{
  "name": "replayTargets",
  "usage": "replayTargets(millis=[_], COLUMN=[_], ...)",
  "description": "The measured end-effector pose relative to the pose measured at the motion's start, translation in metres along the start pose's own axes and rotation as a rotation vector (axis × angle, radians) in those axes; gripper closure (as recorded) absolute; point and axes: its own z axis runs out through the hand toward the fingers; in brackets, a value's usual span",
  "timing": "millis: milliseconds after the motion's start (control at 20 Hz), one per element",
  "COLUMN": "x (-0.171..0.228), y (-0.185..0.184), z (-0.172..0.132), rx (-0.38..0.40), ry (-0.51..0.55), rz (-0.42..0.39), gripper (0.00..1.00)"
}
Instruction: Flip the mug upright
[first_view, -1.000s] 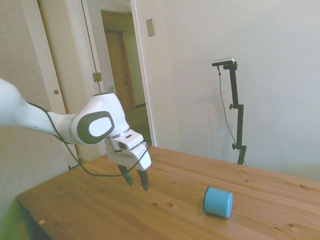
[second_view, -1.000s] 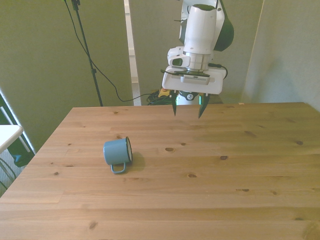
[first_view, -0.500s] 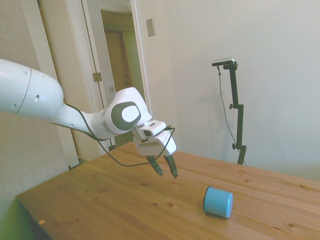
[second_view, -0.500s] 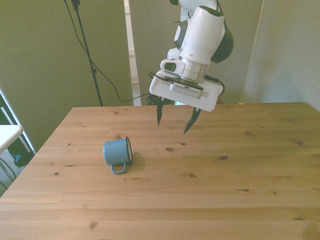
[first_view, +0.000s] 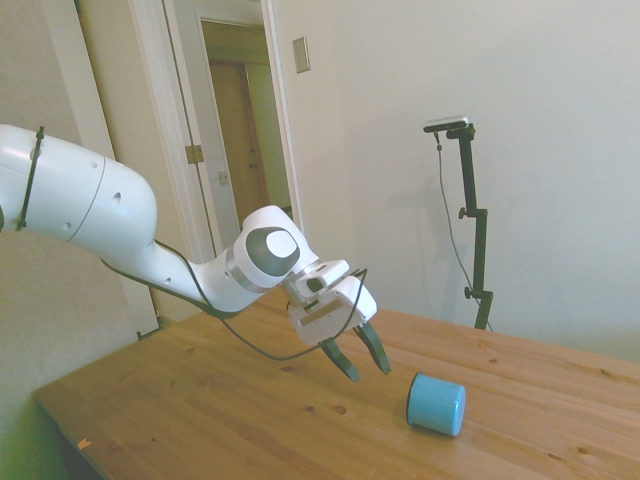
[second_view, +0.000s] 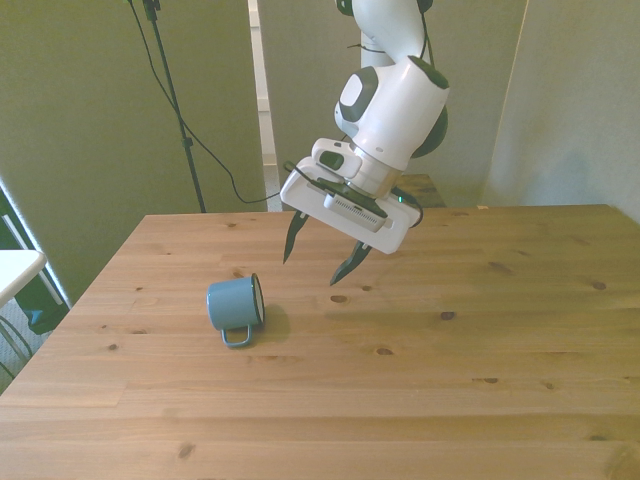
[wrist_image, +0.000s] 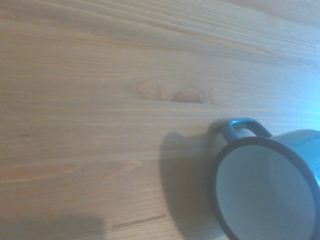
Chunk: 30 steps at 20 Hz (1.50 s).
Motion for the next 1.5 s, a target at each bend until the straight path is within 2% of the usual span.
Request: replayTargets(millis=[150,350,700,1100,1500], x=[0.010,0.010,0.010,0.024,0.041], y=[0.000,-0.003,-0.001,0.012,0.002], z=[0.009,0.011,0.035,0.048,0.070], rx=[-0.019,-0.044,-0.127,-0.202,-0.259], ry=[0.028,0.087,0.198,0.253,0.275], rz=[0.040,0.007,-0.015,0.018,0.026], gripper=[0.00,0.00,0.00,0.00,0.00])
